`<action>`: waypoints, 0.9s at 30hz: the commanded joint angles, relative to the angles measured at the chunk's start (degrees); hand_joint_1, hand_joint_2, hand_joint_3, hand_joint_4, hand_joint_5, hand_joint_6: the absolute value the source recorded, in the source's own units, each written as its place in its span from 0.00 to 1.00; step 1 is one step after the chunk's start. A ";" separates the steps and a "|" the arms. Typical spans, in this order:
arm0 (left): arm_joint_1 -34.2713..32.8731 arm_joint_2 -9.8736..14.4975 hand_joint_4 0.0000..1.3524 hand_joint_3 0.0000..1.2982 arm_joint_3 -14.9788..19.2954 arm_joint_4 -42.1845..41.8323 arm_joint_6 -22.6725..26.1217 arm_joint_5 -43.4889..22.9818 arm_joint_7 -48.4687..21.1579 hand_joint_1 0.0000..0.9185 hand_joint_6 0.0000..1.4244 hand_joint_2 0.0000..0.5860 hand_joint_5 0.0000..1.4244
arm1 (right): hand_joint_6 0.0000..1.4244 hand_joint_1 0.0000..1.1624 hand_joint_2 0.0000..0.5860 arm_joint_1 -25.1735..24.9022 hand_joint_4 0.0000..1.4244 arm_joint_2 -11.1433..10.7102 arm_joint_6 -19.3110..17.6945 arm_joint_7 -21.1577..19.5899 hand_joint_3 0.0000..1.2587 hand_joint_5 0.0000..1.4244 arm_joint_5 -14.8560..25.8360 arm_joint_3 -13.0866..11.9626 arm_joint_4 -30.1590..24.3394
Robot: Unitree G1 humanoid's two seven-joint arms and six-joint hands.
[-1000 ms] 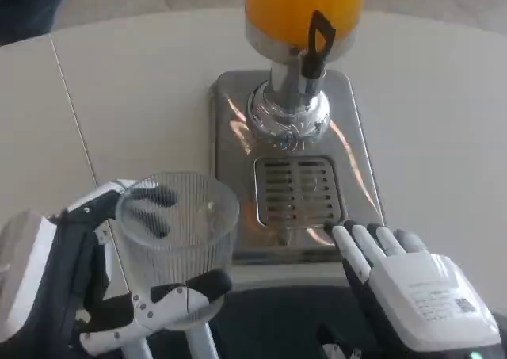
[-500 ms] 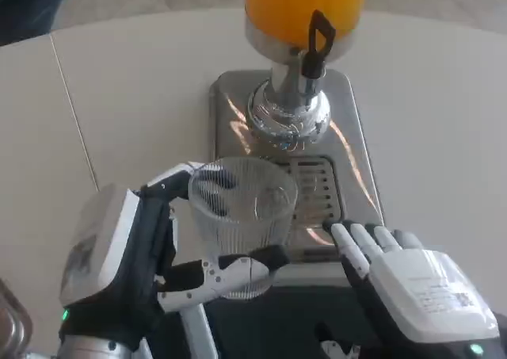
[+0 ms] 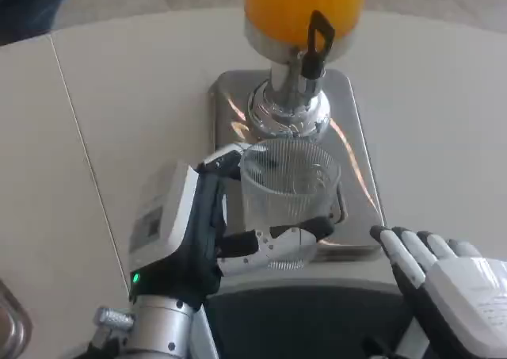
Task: Grasp the cup under the faucet to collect the drink, then remove the cup.
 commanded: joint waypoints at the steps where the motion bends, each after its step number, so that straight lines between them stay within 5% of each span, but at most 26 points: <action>1: -2.47 -1.32 0.88 0.76 -1.50 1.91 1.10 0.66 2.50 0.56 1.00 0.18 0.99 | 0.00 0.50 0.71 3.26 0.00 2.30 -0.80 2.60 0.00 0.00 -2.86 0.87 -2.29; 8: -6.57 -4.39 0.88 0.76 -4.48 9.52 3.47 1.57 6.82 0.56 1.00 0.18 0.99 | 0.00 0.50 0.71 2.69 0.00 4.79 -1.47 5.21 0.00 0.00 -4.38 0.60 -2.32; 18: -14.45 -10.77 0.88 0.76 -5.60 23.84 6.12 0.46 18.06 0.56 1.00 0.18 0.99 | 0.00 0.50 0.71 1.26 0.00 2.91 -2.36 6.85 0.00 0.00 0.18 -2.49 -0.06; 27: -19.78 -12.16 0.88 0.76 -5.68 32.10 7.29 -0.86 26.32 0.56 1.00 0.19 0.99 | 0.00 0.50 0.72 1.89 0.00 2.79 -2.36 8.51 0.00 0.00 1.00 -3.06 -1.01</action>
